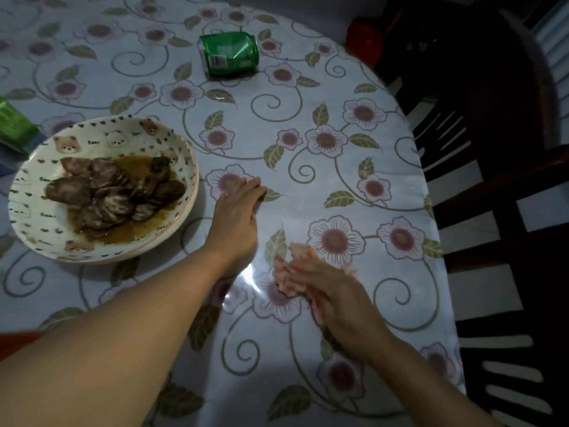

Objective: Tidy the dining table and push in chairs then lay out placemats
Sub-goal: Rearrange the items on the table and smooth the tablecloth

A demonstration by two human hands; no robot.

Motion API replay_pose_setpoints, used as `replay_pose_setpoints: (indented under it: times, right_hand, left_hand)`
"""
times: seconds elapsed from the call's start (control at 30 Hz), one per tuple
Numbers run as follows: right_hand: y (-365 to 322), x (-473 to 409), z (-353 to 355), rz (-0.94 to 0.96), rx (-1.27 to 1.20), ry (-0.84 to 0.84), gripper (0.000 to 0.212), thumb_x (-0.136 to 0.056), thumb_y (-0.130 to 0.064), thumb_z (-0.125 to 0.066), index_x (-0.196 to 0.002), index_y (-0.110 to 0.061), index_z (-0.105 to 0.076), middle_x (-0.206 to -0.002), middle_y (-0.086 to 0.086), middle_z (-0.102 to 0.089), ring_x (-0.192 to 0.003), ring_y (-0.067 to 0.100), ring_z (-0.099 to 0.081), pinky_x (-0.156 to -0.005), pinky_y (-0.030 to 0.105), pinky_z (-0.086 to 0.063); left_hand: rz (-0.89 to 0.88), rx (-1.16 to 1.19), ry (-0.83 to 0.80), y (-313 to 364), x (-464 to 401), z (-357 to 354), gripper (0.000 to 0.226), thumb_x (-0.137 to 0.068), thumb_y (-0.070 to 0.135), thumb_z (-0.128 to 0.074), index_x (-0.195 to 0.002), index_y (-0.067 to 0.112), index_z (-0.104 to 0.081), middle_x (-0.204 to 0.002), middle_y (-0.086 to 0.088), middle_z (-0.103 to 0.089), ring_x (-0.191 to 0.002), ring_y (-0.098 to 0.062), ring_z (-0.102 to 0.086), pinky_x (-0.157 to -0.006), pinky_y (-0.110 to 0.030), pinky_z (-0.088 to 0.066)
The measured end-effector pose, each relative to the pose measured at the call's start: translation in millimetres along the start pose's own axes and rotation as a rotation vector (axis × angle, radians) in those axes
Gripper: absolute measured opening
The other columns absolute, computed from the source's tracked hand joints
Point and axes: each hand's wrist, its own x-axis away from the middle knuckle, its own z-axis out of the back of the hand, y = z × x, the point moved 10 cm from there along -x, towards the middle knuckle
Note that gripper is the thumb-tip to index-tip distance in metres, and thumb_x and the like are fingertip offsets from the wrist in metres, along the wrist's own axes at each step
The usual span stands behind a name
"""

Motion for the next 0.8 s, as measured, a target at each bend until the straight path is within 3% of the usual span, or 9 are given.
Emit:
replay_pose_setpoints:
  times: [0.07,0.13,0.23,0.33,0.4,0.57,0.63,0.73,0.8]
  right_hand:
    - [13,-3,14,-0.271,-0.393,0.063,0.035,-0.097,-0.002,-0.042,-0.115,-0.018,-0.067,-0.095,-0.021,-0.07,-0.084,-0.015,-0.061,-0.074,0.004,-0.046]
    - [30,-3,23,-0.493,-0.713,0.148,0.028,-0.099,-0.007,-0.042,-0.104,-0.012,-0.069,-0.064,-0.007,-0.066,-0.05,0.002,-0.058,-0.047,0.014,-0.044]
    - [40,-4,36,-0.591,-1.022,0.301,0.026,-0.099,-0.008,-0.039,-0.093,-0.012,-0.065,-0.081,0.005,-0.072,-0.068,0.012,-0.068,-0.057,0.021,-0.053]
    - [52,-2,53,-0.56,-0.374,0.317,0.023,-0.099,-0.01,-0.042,-0.11,-0.017,-0.062,-0.121,0.005,-0.06,-0.111,0.015,-0.057,-0.088,0.023,-0.049]
    - [47,-2,48,-0.444,-0.003,0.217,0.038,-0.099,-0.013,-0.042,-0.136,-0.02,-0.048,-0.152,-0.002,-0.031,-0.139,0.013,-0.029,-0.114,0.034,-0.027]
    - [28,-2,-13,-0.197,0.397,0.037,0.065,-0.094,-0.047,-0.018,-0.151,-0.02,-0.001,-0.159,-0.004,0.002,-0.147,0.013,0.007,-0.118,0.027,0.007]
    - [19,8,-30,-0.206,0.461,0.087,0.068,-0.095,-0.049,-0.019,-0.152,-0.017,0.0,-0.16,0.0,0.008,-0.147,0.017,0.013,-0.12,0.033,0.006]
    - [-3,36,-65,-0.025,0.471,0.077,0.067,-0.095,-0.013,-0.047,-0.152,-0.016,-0.013,-0.161,0.002,-0.003,-0.148,0.021,0.001,-0.119,0.043,-0.012]
    - [-14,39,-59,0.139,0.395,-0.004,0.066,-0.092,-0.005,-0.05,-0.149,-0.025,-0.025,-0.159,-0.004,-0.018,-0.147,0.016,-0.013,-0.117,0.042,-0.022]
  left_hand:
    - [0.004,-0.005,-0.029,2,6,1,0.051,-0.091,0.0,-0.042,-0.14,0.012,-0.04,-0.153,-0.004,-0.03,-0.143,-0.021,-0.02,-0.118,-0.04,-0.015]
    - [-0.014,0.007,-0.02,7,14,4,0.05,-0.087,-0.003,-0.045,-0.136,0.009,-0.046,-0.15,-0.007,-0.035,-0.141,-0.024,-0.026,-0.117,-0.037,-0.018]
    - [0.004,0.006,0.001,9,26,8,0.042,-0.083,-0.005,-0.048,-0.123,0.005,-0.056,-0.143,-0.011,-0.044,-0.134,-0.026,-0.036,-0.111,-0.034,-0.024]
    - [-0.023,-0.015,0.024,11,36,12,0.034,-0.08,-0.007,-0.051,-0.112,0.002,-0.059,-0.136,-0.014,-0.05,-0.13,-0.028,-0.042,-0.106,-0.04,-0.033]
    - [-0.048,-0.037,0.017,10,43,12,0.035,-0.077,-0.009,-0.051,-0.11,0.0,-0.058,-0.136,-0.015,-0.05,-0.13,-0.03,-0.042,-0.104,-0.046,-0.037]
    - [-0.031,-0.086,-0.037,6,53,5,0.042,-0.083,-0.004,-0.049,-0.124,0.006,-0.05,-0.147,-0.009,-0.037,-0.138,-0.026,-0.028,-0.108,-0.054,-0.027]
    - [-0.016,-0.084,-0.039,6,54,3,0.043,-0.085,-0.002,-0.047,-0.127,0.008,-0.047,-0.149,-0.007,-0.033,-0.141,-0.024,-0.023,-0.111,-0.054,-0.021]
    - [0.019,-0.064,-0.04,4,55,2,0.045,-0.087,-0.002,-0.045,-0.13,0.011,-0.045,-0.152,-0.004,-0.029,-0.143,-0.021,-0.018,-0.115,-0.051,-0.013]
    - [0.026,-0.038,-0.04,2,55,2,0.047,-0.088,-0.002,-0.044,-0.132,0.013,-0.043,-0.153,-0.003,-0.027,-0.144,-0.02,-0.015,-0.115,-0.05,-0.009]
